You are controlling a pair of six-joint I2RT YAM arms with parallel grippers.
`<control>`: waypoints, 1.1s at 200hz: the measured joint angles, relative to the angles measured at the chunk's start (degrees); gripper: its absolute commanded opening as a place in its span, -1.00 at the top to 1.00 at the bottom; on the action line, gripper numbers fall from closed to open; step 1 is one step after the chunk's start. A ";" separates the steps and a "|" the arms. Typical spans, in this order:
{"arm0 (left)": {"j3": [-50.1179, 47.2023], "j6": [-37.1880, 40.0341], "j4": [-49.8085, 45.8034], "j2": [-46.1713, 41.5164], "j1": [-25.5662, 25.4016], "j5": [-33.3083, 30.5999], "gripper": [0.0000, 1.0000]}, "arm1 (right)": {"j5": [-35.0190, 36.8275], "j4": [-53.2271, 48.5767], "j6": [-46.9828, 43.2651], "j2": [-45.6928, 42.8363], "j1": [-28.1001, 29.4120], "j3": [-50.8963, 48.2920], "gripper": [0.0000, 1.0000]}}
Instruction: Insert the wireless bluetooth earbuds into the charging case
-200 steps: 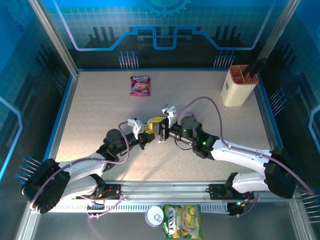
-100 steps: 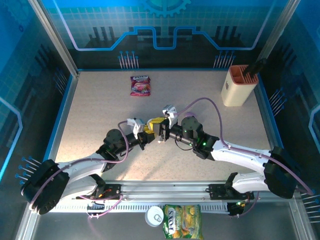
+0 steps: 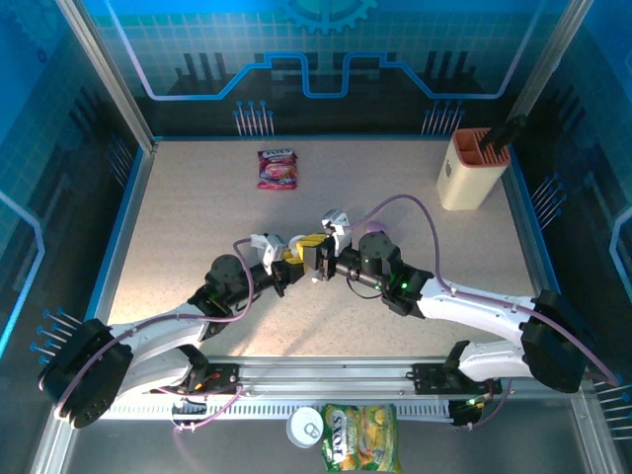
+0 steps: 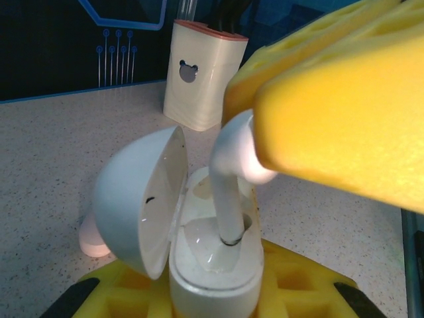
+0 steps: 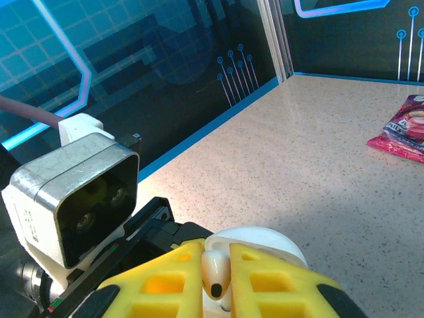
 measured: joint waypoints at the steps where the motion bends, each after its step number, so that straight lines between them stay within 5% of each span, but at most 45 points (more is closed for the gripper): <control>1: 0.00 0.00 -0.04 0.00 0.00 -0.02 0.83 | 0.00 -0.02 -0.02 0.00 0.00 0.00 0.73; 92: 1.51 0.00 -3.28 -0.70 0.02 -1.64 0.83 | 0.48 -2.73 -1.79 0.42 0.46 0.52 0.70; 177: 1.53 0.52 -2.97 -0.70 0.07 -2.84 0.83 | 1.11 -6.75 -1.16 -0.48 1.40 3.04 0.00; 220: 1.53 1.90 -3.02 -0.74 0.07 -2.82 0.83 | 1.11 -6.58 0.66 -5.64 -0.59 0.13 -0.06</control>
